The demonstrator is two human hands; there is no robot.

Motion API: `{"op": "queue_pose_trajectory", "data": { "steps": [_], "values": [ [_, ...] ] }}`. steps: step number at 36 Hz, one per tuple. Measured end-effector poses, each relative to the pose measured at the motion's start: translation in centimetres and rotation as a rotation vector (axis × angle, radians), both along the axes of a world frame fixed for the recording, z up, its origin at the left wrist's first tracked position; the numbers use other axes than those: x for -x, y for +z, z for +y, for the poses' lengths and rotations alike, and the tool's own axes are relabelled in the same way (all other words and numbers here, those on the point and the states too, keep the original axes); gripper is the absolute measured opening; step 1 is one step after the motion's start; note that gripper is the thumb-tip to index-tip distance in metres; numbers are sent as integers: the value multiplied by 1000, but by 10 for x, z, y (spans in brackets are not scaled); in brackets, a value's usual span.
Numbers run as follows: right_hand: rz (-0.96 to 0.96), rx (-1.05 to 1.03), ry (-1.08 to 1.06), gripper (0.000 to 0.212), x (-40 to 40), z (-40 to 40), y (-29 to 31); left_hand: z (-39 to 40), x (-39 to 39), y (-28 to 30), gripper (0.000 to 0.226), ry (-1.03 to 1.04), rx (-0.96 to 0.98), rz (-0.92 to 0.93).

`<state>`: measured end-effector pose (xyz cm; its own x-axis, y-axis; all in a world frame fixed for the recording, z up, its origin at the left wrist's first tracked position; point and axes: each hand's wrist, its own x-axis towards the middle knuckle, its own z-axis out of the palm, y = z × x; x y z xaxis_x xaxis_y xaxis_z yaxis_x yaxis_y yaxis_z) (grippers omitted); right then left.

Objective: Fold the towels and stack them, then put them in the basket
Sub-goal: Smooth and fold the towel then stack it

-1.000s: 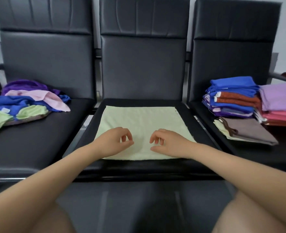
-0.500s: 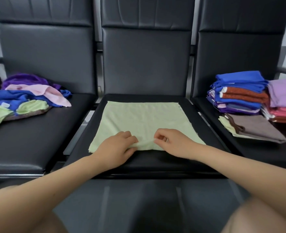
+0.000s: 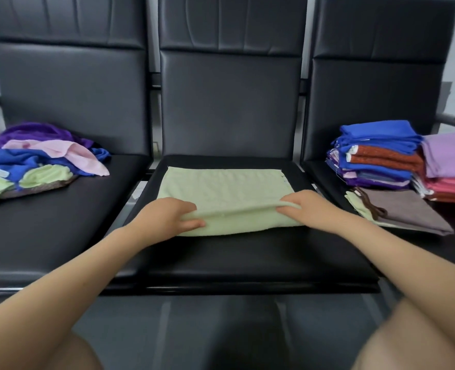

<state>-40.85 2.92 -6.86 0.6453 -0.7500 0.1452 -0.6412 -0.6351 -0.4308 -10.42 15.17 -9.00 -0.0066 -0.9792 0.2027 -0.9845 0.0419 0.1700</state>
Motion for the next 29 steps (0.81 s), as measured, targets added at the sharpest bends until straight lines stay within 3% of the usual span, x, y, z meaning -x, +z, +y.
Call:
{"op": "queue_pose_trajectory", "data": {
  "steps": [2,10,16,23,29],
  "values": [
    [-77,-78,-54,43,10,-2,1,-1,-6,1,53,22,-35,123],
    [-309,-291,-138,35,37,7,1,11,-29,9,43,130,-50,508],
    [-385,-282,-165,27,34,18,1,22,-16,4,38,132,4,533],
    [-308,-325,-218,27,24,32,-5,30,-3,1,36,178,99,557],
    [-310,-325,-240,38,16,36,-5,38,6,8,39,216,166,593]
  ]
}}
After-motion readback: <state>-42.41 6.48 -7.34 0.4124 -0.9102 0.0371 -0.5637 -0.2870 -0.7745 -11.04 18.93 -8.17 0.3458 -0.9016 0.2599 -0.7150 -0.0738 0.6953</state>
